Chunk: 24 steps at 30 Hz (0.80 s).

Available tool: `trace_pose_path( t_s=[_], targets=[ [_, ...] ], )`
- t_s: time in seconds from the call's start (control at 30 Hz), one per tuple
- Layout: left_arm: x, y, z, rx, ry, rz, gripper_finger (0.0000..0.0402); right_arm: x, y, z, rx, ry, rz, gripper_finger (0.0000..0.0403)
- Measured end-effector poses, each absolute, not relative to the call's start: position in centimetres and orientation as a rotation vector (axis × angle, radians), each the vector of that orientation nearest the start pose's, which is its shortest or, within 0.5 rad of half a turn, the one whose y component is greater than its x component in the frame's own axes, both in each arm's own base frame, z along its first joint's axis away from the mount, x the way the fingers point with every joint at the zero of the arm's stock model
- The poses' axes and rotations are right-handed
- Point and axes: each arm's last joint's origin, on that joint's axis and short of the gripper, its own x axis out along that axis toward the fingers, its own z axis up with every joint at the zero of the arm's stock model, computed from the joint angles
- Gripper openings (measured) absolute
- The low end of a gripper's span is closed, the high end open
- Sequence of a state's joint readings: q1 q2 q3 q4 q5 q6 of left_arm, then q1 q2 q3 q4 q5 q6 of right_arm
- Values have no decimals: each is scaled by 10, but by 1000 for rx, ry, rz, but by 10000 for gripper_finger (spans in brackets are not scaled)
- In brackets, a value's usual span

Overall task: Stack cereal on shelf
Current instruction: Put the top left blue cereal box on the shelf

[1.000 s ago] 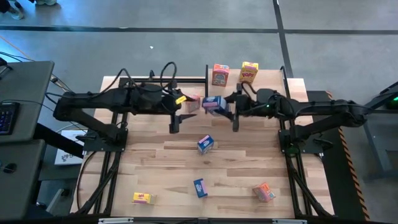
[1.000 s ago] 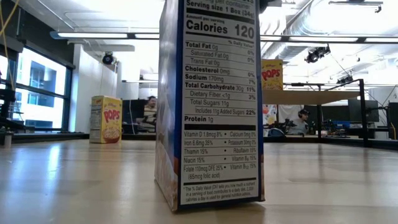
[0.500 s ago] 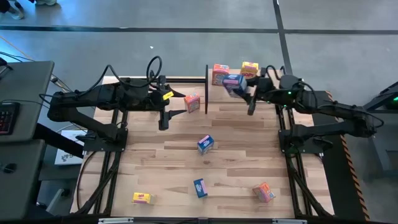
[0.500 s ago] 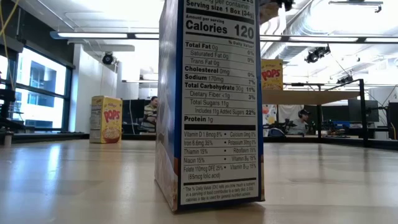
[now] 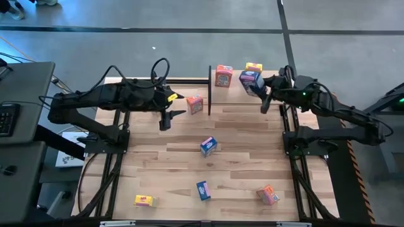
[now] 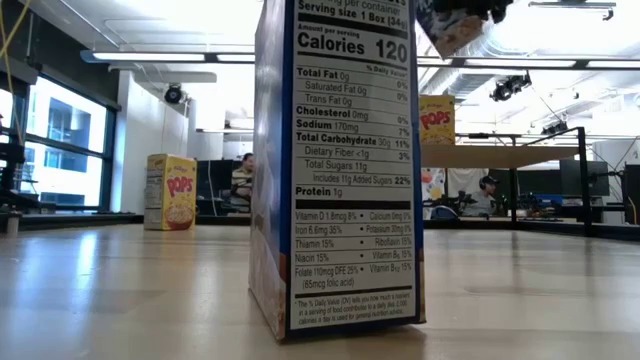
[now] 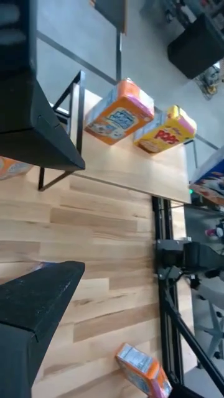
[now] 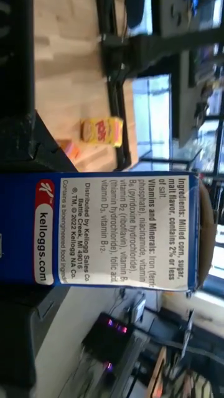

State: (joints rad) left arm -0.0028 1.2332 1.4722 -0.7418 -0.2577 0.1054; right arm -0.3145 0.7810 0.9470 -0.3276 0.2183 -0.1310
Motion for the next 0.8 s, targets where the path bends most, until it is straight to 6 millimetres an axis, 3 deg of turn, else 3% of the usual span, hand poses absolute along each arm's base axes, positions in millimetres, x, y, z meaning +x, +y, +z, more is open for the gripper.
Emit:
trace_pose_path(
  t_s=[0.53,0.67,0.8],
  targets=[
    [201,10,371,58,377,267,243,106,-45,374,-6,202,-682,165],
    [192,10,359,44,344,278,243,97,-44,365,28,215,-741,165],
    [188,10,347,29,335,286,243,90,-43,343,61,222,-798,165]
  ],
)
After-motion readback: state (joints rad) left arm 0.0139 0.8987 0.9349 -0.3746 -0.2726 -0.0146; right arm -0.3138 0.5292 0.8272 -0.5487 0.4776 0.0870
